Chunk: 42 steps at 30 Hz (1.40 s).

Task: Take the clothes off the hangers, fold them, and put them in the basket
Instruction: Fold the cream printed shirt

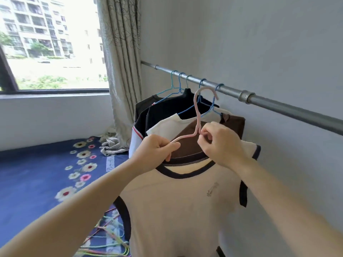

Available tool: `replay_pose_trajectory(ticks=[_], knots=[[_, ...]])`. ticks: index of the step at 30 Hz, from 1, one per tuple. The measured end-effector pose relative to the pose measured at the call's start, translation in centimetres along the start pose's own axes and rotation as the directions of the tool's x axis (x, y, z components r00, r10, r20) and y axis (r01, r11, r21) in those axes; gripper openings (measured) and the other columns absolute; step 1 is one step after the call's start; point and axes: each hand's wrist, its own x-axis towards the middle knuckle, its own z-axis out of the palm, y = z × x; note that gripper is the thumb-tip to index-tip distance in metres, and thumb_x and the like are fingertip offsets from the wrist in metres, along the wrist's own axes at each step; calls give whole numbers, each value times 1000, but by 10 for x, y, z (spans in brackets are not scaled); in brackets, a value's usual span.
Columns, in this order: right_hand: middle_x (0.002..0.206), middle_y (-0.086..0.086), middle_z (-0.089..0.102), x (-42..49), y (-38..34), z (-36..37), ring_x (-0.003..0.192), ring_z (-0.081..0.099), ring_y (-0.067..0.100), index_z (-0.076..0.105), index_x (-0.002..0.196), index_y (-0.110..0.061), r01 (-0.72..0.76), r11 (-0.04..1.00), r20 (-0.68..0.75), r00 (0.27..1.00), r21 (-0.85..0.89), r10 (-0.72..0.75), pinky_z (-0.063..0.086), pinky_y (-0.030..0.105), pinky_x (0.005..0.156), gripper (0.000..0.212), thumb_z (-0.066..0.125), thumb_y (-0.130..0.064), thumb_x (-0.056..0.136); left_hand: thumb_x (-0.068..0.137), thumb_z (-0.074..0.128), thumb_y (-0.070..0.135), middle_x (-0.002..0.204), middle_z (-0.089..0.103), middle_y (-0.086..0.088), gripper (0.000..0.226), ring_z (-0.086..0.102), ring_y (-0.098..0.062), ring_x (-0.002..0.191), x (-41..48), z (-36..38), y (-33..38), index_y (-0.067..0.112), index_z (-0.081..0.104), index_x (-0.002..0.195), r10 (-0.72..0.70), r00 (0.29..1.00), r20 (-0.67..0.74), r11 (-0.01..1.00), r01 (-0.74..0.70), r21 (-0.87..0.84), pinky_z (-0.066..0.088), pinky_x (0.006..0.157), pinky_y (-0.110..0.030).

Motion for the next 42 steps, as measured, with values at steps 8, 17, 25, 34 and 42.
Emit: replay_pose_trajectory(ticks=[8,17,25,34,42], knots=[[59,-5,58,18,-158,34,58,55,9,63,70,-15,128,951,9,991,282,-136,45,26,60,23,61,-30,87,88,67,37,60,58,-10,32,45,-10,57,-93,-136,-54,21,70,61,18,994,-112,999,-12,49,36,60,-20],[41,-12,42,45,-378,97,38,44,4,48,48,-25,85,941,74,991,328,-115,31,12,49,52,55,-51,93,83,68,17,78,67,8,9,60,-14,78,-230,-318,-162,26,70,81,-115,960,-254,944,185,272,45,68,-27],[45,-4,49,63,-516,155,43,51,12,40,48,-28,381,906,-80,924,183,-373,42,21,49,44,42,-40,90,82,62,4,76,69,6,21,61,-8,72,-311,-448,-218,23,72,82,-279,870,-407,859,415,298,41,58,-23],[38,-6,27,90,-570,201,37,28,9,33,42,-16,301,875,-39,950,379,-310,21,14,40,52,54,-22,90,71,68,31,70,69,-11,12,55,-16,63,-388,-545,-246,23,76,76,-521,761,-388,800,593,88,48,59,-26],[40,-3,32,120,-581,260,36,28,8,40,45,-9,149,767,85,963,624,-256,29,20,42,46,54,-16,89,98,53,11,64,71,0,23,65,-14,55,-402,-579,-259,8,74,89,-672,667,-322,695,718,37,57,60,-27]])
